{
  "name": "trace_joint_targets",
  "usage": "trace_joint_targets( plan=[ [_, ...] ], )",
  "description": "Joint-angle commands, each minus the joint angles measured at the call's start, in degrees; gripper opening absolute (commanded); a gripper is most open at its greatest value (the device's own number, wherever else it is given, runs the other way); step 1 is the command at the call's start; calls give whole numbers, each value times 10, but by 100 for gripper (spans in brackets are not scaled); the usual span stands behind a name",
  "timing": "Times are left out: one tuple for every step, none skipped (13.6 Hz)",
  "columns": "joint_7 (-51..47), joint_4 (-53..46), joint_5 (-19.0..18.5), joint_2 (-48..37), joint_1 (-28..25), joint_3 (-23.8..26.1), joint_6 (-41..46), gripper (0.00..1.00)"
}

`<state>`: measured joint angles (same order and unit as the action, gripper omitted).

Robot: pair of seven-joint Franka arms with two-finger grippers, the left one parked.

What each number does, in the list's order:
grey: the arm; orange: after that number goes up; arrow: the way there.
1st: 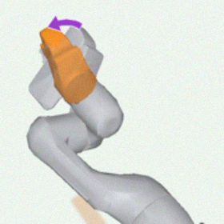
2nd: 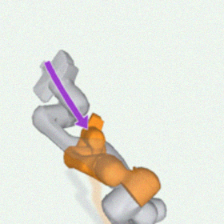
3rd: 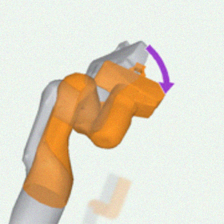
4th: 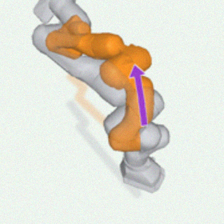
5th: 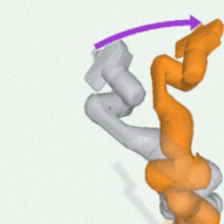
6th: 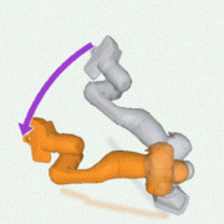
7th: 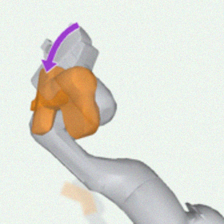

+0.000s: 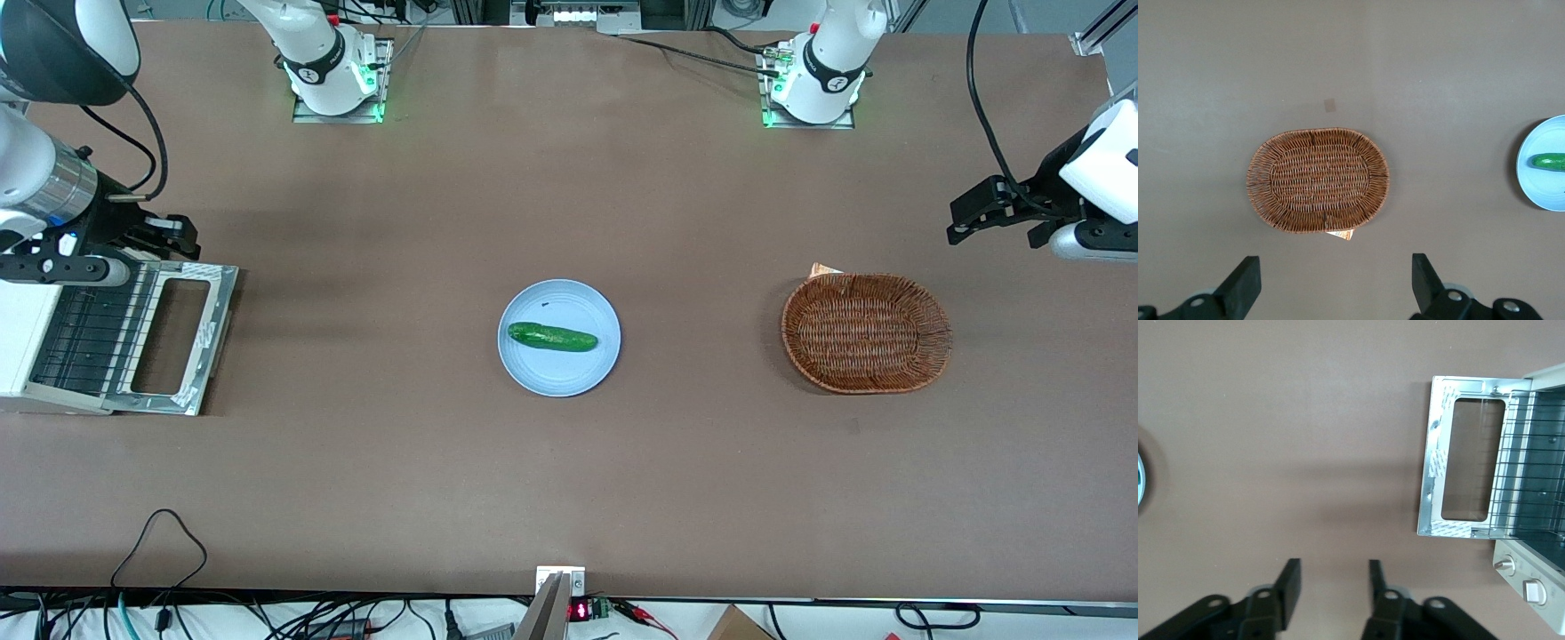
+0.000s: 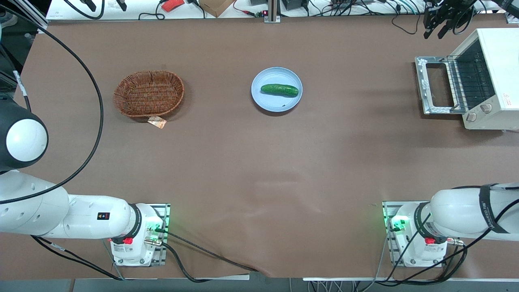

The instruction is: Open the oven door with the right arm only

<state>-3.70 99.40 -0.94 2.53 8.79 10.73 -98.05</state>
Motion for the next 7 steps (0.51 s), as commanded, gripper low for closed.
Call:
trace_joint_targets(
  plan=[
    [12,-20,9,-4,10,6,22,100],
    [12,-25,9,-6,10,6,22,100],
    [12,-28,9,-7,10,7,22,100],
    [13,-33,9,-7,11,7,23,100],
    [14,-35,8,-8,11,7,23,100],
    [14,-40,8,-8,11,10,22,100],
    [14,-42,6,-6,11,14,21,100]
  ],
)
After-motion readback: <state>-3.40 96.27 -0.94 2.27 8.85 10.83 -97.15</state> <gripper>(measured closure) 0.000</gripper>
